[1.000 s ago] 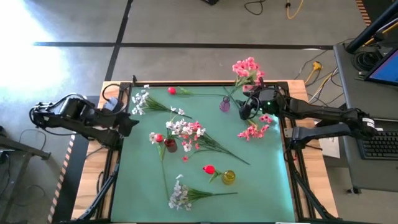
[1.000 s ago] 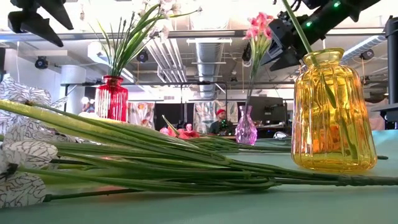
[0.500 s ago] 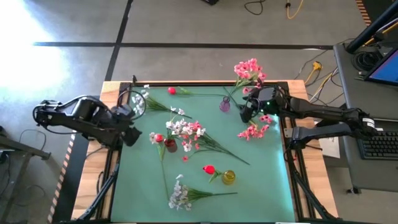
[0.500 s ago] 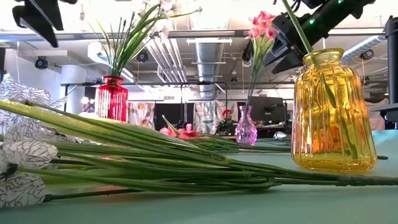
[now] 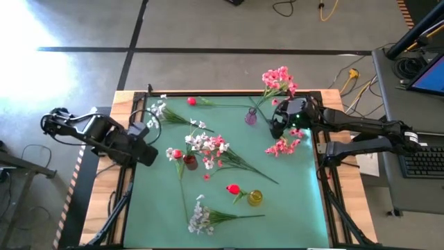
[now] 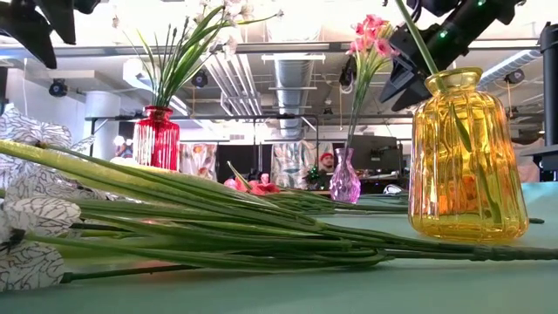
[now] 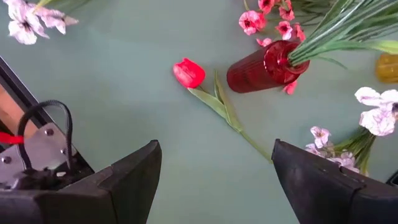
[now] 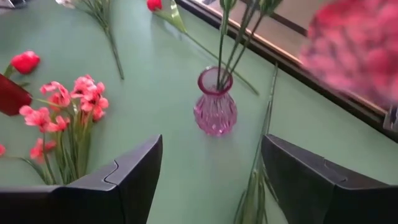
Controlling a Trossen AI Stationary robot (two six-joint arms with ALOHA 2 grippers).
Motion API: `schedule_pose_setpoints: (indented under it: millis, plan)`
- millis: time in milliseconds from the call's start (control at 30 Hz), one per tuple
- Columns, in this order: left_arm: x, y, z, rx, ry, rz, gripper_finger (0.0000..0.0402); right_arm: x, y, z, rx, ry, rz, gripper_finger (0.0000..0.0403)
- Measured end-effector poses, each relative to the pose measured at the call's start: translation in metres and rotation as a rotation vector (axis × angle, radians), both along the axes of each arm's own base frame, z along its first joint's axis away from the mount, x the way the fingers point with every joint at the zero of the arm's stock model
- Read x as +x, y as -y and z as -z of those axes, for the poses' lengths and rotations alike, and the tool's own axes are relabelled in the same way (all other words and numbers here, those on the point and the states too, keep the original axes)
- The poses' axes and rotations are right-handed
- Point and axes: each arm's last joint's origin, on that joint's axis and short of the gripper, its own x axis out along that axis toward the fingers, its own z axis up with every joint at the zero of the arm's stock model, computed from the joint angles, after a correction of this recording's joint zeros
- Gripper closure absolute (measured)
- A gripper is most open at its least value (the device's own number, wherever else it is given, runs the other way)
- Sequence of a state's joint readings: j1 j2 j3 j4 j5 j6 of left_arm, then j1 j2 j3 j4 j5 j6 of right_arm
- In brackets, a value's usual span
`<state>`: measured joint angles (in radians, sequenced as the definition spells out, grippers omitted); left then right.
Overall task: Sort flowers into vase by color
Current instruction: Put the bottom red tulip into the yellow flower vase
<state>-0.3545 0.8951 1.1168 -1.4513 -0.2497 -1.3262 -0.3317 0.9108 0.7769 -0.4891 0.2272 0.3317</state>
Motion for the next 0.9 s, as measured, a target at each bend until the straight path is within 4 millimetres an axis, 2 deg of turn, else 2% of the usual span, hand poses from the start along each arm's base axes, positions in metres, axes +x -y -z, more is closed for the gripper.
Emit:
schedule_pose_setpoints:
  millis: [267,467,700,900]
  plan:
    - [0.013,0.012,0.007,-0.024,-0.051,-0.041,0.0109,-0.007,-0.003,0.007,0.06,-0.078,0.008,0.0135]
    - [0.015,0.028,0.011,-0.05,-0.051,-0.082,0.0109,-0.016,-0.008,0.005,0.133,-0.078,-0.004,0.0137]
    - [0.019,0.059,0.021,-0.028,-0.04,-0.184,0.0109,-0.027,-0.015,-0.002,0.228,-0.019,-0.04,0.0134]
    - [0.032,0.09,0.042,0.035,-0.056,-0.234,0.0109,-0.034,-0.018,-0.008,0.233,0.024,-0.07,0.0138]
